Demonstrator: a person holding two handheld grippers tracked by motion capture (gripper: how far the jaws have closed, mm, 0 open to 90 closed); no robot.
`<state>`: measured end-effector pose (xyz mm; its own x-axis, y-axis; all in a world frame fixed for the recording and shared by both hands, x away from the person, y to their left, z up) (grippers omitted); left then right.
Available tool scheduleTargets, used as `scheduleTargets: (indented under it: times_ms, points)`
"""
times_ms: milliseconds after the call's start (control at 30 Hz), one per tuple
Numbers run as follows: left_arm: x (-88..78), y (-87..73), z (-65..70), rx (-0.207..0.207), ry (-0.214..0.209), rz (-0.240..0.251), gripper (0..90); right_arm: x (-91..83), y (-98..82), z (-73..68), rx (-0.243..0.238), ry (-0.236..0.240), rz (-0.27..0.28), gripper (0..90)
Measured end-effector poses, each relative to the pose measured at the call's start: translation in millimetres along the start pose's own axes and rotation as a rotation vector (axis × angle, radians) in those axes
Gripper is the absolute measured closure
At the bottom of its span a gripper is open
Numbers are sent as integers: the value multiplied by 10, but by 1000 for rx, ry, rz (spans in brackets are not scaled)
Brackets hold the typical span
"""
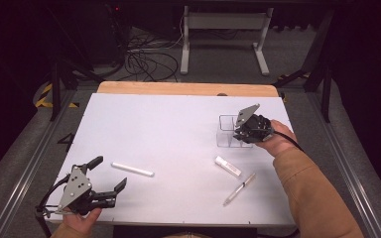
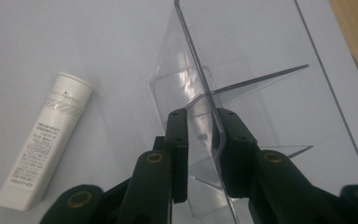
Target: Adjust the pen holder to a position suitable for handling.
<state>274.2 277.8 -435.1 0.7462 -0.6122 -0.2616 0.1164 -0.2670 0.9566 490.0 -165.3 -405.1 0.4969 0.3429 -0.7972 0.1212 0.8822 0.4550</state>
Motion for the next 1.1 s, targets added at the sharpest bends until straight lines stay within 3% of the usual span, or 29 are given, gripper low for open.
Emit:
scheduleTargets:
  times_ms: [600, 933, 1100]
  points:
    - [7, -5, 4, -1, -2, -7, 66, -7, 105, 37, -70, 53, -17, 835]
    - [8, -6, 6, -1, -2, -6, 66, -101, 371, -42, -93, 57, 40, 850]
    - [5, -7, 6, -1, -3, -4, 66, -109, 639, -168, -135, 93, 83, 849]
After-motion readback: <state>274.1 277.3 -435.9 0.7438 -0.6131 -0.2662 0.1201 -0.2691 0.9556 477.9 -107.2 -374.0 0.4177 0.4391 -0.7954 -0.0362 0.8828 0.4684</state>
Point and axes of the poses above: each handheld gripper's, and its own axes: x roughly forward along the jaws, y roughly out of its top, z roughly to its right, the point moved 2 cm from there along x, roughly forward along the jaws, and after that the axes turned 6 degrees about -y, right-handed, at the moved point
